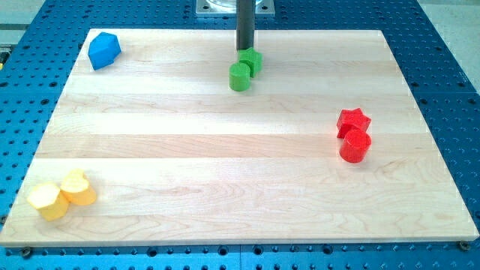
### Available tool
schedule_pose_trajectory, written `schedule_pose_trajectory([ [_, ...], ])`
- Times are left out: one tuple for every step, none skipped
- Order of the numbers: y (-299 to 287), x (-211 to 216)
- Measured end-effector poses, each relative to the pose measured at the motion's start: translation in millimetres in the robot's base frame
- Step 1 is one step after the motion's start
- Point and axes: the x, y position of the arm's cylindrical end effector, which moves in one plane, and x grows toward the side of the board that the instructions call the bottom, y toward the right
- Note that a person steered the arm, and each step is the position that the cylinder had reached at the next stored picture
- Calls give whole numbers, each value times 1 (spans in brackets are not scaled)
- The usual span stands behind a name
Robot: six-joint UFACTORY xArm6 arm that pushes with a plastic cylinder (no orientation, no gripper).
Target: Move the green blocks left to the red blocks
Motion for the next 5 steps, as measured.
schedule_pose_trajectory([
  [0,59],
  [0,61],
  [0,59],
  [20,30],
  [21,30],
])
